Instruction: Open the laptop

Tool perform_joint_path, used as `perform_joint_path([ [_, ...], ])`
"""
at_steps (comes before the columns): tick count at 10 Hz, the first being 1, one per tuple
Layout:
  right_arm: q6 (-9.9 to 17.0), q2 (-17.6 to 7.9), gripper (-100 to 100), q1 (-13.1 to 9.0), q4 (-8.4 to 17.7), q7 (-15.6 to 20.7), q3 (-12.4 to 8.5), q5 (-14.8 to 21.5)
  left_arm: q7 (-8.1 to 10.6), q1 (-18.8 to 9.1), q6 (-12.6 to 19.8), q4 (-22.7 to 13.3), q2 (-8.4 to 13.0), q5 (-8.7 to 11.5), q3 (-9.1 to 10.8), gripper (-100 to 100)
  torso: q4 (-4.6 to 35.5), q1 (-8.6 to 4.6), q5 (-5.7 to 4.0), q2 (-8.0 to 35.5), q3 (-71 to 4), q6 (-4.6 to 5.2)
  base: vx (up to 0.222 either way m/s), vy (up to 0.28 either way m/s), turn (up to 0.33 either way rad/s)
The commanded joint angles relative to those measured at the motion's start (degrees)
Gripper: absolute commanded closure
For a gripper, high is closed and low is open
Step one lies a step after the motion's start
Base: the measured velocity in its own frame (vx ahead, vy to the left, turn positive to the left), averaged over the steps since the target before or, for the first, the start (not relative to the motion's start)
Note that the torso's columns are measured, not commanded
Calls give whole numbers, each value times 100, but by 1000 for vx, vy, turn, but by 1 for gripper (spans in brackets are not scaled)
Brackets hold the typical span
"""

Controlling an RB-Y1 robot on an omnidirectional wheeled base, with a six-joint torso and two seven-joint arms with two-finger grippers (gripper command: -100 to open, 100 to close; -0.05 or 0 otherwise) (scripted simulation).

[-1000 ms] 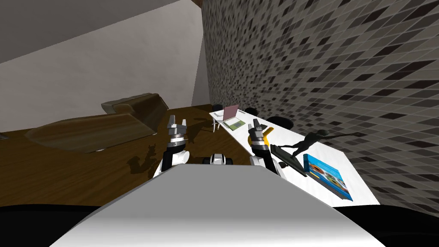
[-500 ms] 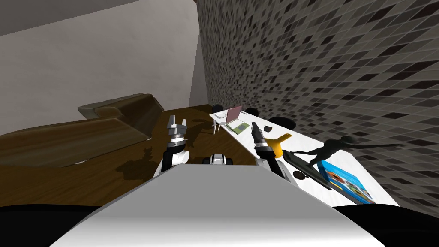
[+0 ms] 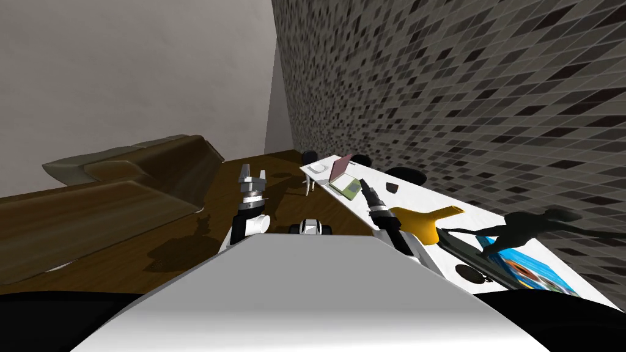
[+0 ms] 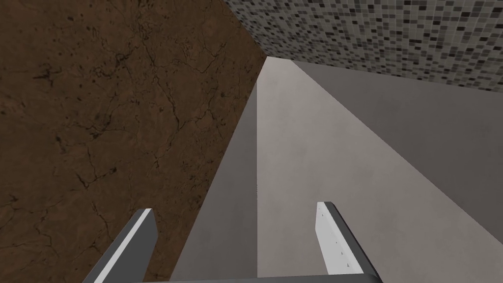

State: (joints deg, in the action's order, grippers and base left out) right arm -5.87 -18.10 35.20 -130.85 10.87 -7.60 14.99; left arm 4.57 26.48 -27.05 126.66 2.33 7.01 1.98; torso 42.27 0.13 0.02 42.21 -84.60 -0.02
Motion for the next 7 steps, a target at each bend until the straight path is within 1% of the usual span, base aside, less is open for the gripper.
perform_joint_path([
  [1,439,-296,-100,121,45,364,-265,267,0,0,0,0,0,0,0,0,-1,0,3,1,-2,1,217,222,-159],
  [2,587,-414,-100,177,77,500,-369,370,0,0,0,0,0,0,0,0,2,-21,-3,12,5,3,200,240,-137],
  [7,1345,-1062,-100,441,304,1190,-896,889,0,-1,0,0,0,0,0,0,1,-18,-3,8,3,2,190,263,-136],
])
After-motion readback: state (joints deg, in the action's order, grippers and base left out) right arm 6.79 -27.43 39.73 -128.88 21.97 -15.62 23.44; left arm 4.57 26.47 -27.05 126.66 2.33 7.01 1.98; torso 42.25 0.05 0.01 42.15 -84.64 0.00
